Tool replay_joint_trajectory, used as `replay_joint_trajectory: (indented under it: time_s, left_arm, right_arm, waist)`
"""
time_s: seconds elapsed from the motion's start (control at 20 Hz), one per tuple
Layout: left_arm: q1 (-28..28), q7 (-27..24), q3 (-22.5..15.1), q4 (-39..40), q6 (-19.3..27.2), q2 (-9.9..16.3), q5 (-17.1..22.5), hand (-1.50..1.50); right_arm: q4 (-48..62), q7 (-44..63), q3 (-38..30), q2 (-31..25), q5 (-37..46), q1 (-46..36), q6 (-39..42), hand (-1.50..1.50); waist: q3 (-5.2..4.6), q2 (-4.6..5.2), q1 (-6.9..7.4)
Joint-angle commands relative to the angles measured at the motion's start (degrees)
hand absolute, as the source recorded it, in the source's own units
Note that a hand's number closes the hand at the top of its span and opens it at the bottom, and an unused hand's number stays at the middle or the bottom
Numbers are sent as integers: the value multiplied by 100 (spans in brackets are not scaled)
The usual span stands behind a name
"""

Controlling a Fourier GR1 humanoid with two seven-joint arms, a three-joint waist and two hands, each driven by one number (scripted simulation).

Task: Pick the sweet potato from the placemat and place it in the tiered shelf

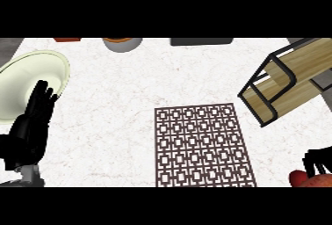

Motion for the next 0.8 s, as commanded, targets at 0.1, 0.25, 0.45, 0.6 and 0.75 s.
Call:
replay_joint_trajectory:
  time_s: [0.1,0.25,0.45,0.6,0.75]
  left_arm:
    - [247,-184,-51,-12,107,-95,-173,0]
    - [95,190,176,-216,-83,127,133,0]
    - [-76,-57,-79,47,82,-137,-163,0]
    - [-128,150,-46,-46,4,-127,-72,0]
    - [-173,46,-307,-19,13,-321,-274,0]
  right_arm:
    - [-1018,-112,-1547,-192,-2129,506,608,150]
    - [-1090,157,-2593,-345,-2912,829,759,150]
    - [-1107,792,-3782,-699,-3671,756,1221,150]
    - [-945,880,-4498,-800,-3796,860,1611,150]
    - [-601,1414,-4062,-645,-3556,-1,1437,150]
  waist:
    - [-18,-27,-92]
    - [-13,-37,-117]
    - [-8,21,41]
    - [-2,31,140]
    - [3,58,281]
